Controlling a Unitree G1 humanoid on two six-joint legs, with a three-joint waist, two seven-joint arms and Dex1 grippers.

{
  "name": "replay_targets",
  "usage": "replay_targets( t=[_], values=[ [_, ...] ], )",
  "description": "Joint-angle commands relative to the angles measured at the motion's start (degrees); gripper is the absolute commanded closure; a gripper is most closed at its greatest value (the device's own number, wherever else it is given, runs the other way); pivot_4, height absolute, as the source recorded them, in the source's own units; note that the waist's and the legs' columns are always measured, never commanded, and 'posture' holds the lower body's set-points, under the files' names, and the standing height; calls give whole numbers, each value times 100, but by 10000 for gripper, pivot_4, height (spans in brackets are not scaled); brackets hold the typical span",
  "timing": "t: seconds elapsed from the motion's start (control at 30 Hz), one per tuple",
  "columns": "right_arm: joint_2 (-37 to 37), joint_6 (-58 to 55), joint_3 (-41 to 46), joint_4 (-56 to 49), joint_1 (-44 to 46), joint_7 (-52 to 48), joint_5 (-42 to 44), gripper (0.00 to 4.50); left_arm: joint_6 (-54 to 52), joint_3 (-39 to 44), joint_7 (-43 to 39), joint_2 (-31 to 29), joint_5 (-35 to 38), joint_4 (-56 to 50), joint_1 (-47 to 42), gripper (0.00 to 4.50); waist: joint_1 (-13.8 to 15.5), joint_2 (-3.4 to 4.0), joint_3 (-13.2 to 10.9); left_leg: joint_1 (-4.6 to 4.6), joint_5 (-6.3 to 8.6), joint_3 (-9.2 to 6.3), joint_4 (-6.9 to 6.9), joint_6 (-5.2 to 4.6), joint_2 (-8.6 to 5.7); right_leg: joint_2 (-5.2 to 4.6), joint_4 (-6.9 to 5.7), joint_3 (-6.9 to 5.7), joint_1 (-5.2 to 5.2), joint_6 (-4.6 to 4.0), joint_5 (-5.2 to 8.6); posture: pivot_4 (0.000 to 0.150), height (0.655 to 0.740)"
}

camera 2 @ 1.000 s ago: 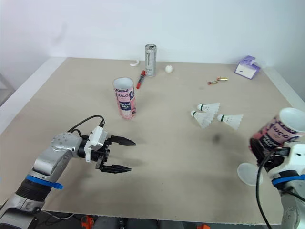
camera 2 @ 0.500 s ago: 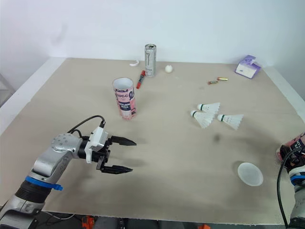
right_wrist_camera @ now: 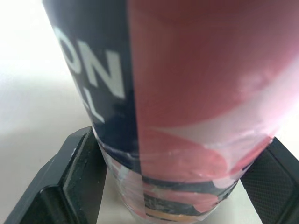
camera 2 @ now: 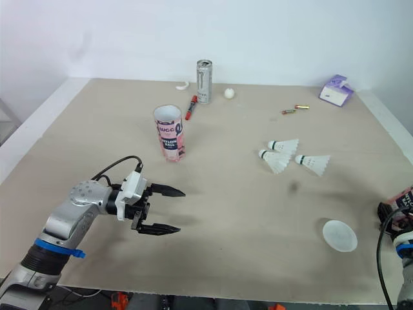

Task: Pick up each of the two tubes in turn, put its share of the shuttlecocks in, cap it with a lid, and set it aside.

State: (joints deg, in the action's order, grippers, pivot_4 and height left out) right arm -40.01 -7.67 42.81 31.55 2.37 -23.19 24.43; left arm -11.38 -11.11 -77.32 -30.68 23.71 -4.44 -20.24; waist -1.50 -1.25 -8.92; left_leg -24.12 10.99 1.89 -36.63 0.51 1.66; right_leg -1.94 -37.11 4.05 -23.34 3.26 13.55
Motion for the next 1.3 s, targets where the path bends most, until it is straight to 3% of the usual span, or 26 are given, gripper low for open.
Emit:
replay_targets(
  t=[0.03,0.2,0.43,1.2,1.3],
  values=[
    [157,-138,266,-854,-436,210,160,2646,73,39,22,26,69,-93,-43,0,3,0,0,0,0,0,0,0,0,0,0,0,0,0,0,1500,7400],
    [503,-686,456,-2223,-1190,387,485,2646,162,2,-46,59,20,80,-140,0,3,5,2,0,0,1,0,0,1,1,1,3,-1,0,-1,1500,7400],
    [695,-1153,537,-3024,-1632,545,693,2646,252,-78,-187,136,-25,320,-323,0,8,8,4,0,0,1,2,0,2,0,2,9,-4,-2,0,1500,7400],
    [386,-210,1,-1641,-763,202,-11,2646,266,-90,-191,115,-44,313,-268,0,11,11,5,-4,0,2,3,-1,0,3,6,8,-4,-2,2,1500,7400],
    [434,-155,-33,-1639,-743,199,-60,9100,266,-94,-182,100,-45,288,-240,0,11,11,5,-4,0,0,4,-1,0,4,6,7,-4,-2,3,1500,7400]
  ],
)
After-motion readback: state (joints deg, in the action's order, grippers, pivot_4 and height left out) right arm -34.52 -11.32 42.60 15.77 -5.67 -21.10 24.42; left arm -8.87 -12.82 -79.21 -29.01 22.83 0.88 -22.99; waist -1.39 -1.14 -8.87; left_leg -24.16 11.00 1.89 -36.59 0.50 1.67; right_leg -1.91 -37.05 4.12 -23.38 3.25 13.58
